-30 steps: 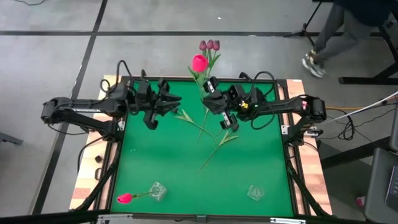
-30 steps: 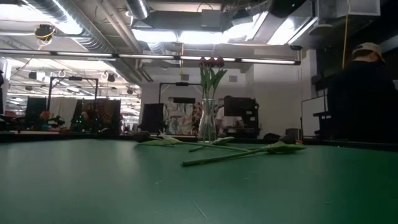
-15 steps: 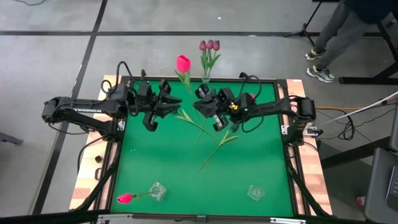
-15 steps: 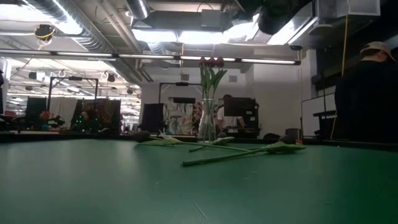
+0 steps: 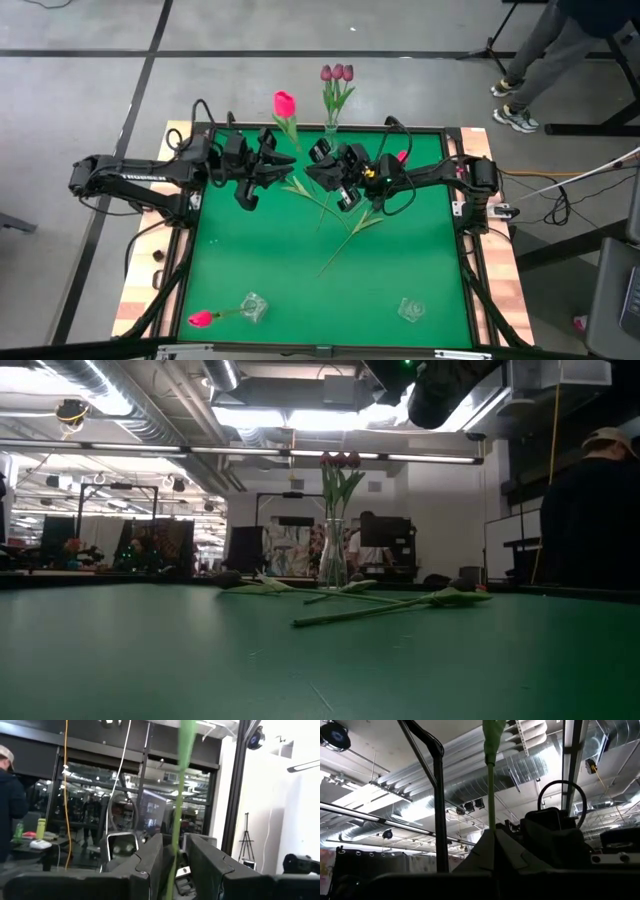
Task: Sort flowers into vase by color
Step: Put the bottom red tulip into the bottom left transparent vase
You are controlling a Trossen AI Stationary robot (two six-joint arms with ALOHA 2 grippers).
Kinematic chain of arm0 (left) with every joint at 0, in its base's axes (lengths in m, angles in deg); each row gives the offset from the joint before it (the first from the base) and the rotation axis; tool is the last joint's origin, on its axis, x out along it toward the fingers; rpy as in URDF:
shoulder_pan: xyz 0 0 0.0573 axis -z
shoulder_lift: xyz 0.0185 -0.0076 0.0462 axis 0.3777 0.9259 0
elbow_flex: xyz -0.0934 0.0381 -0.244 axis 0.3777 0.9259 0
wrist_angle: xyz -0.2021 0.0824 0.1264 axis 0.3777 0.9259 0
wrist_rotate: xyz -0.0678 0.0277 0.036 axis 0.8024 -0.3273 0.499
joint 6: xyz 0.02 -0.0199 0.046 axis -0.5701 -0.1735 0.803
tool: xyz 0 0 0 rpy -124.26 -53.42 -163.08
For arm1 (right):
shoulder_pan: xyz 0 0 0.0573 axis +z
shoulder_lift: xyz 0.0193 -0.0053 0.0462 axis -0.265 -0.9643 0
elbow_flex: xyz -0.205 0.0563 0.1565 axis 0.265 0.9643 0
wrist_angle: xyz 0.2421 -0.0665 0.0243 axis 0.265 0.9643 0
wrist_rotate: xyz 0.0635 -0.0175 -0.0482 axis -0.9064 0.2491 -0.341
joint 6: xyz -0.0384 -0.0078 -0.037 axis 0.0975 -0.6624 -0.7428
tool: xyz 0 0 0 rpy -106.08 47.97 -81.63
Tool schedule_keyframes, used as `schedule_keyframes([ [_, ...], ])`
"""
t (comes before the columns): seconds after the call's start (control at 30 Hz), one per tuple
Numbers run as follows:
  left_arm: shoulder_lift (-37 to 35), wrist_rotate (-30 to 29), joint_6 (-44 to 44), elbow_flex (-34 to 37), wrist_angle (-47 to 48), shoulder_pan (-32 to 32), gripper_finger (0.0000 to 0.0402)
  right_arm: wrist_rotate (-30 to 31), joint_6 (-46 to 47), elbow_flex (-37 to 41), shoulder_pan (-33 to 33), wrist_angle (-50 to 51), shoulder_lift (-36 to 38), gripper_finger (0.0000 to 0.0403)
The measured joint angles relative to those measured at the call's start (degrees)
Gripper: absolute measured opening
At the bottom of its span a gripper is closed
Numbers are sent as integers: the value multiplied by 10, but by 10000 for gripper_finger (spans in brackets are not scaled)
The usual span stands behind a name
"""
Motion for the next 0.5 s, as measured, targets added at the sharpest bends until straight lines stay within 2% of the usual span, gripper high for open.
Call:
schedule_keyframes([
  [0.23, 33, 0, 0, 0, -17, 0, 88, -11, 0, 0, 0, 6, 0, 0],
  [0.5, -8, 16, -31, 0, 11, 0, 88, -40, 27, 0, -8, 38, 0, 0],
])
